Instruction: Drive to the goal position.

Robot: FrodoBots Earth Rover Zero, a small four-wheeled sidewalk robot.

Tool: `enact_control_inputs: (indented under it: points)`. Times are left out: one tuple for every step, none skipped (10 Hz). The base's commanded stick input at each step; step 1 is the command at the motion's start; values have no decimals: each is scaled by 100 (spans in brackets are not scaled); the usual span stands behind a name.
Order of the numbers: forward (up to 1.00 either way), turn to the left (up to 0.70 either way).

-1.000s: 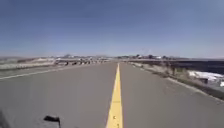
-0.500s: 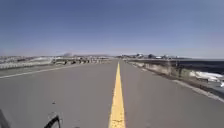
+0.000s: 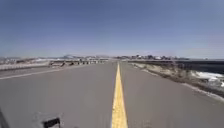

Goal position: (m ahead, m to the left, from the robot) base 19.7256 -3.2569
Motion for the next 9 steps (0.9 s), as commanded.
enact_control_inputs:
  points:
    - [85, 0]
    - [85, 0]
    - [85, 0]
    - [85, 0]
    - [85, 0]
    - [85, 0]
    - [85, 0]
    - [85, 0]
    - [85, 0]
